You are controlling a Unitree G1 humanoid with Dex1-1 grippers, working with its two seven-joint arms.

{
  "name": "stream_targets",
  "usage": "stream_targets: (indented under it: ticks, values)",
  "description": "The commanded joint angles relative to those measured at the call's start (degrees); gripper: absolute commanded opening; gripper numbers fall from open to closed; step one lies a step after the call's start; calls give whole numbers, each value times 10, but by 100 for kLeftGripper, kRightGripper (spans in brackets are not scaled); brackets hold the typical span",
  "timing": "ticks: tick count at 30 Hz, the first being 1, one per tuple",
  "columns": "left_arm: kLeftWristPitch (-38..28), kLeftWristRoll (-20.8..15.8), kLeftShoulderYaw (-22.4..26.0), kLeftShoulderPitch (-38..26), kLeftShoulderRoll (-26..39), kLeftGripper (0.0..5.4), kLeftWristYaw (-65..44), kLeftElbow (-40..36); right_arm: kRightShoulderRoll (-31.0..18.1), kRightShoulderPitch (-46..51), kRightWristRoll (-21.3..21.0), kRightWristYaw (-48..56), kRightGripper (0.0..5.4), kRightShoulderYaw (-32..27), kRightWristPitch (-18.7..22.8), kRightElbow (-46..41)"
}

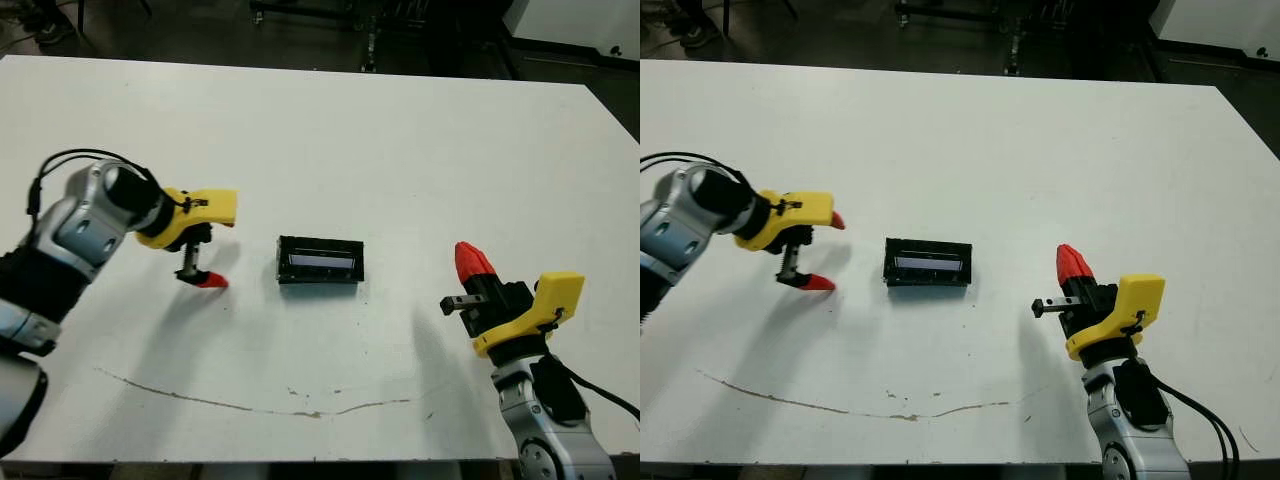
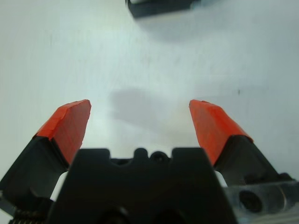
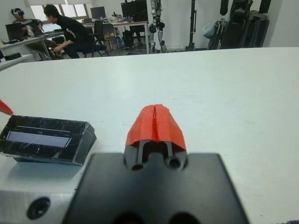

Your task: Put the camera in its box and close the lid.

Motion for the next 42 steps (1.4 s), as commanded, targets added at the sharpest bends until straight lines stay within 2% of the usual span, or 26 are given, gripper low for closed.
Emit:
stream_targets:
  ticks: [1, 5, 8, 10, 14, 17, 19, 22, 25, 34, 37, 42]
  values:
    - [19, 17, 12, -3, 24, 537, 0, -8, -5, 2, 3, -3, 0, -5, 6, 0]
    - [5, 20, 41, -6, 33, 537, 25, -3, -5, 2, 5, -4, 0, -5, 11, -3]
    - [37, 12, 87, 15, 33, 537, 77, -70, -7, 0, 5, -1, 0, -6, 9, -2]
    - [84, -10, 124, 33, 27, 537, 100, -134, -7, -1, 5, -3, 0, -6, 10, -2]
    - [184, -79, 186, 57, 21, 537, 113, -266, -6, -2, 4, -3, 0, -5, 10, -2]
    - [203, -137, 223, 75, 16, 537, 121, -340, -9, -4, 4, 1, 0, -6, 6, 2]
    - [218, -165, 231, 79, 14, 537, 127, -371, -9, -4, 1, -1, 0, -6, 8, 0]
    - [231, -193, 224, 78, 14, 537, 134, -407, -9, -5, 3, -2, 0, -7, 10, -1]
    - [239, -204, 205, 77, 21, 537, 138, -433, -8, -5, 3, -4, 0, -8, 12, -2]
    - [295, -193, 126, 76, 27, 537, 165, -485, -6, -3, 1, -6, 0, -7, 10, -3]
    - [300, -195, 115, 77, 23, 537, 172, -488, -5, -2, 2, -5, 0, -7, 8, -2]
    - [289, -179, 81, 78, 16, 537, 189, -488, -3, 0, 3, -1, 0, -6, 1, 3]
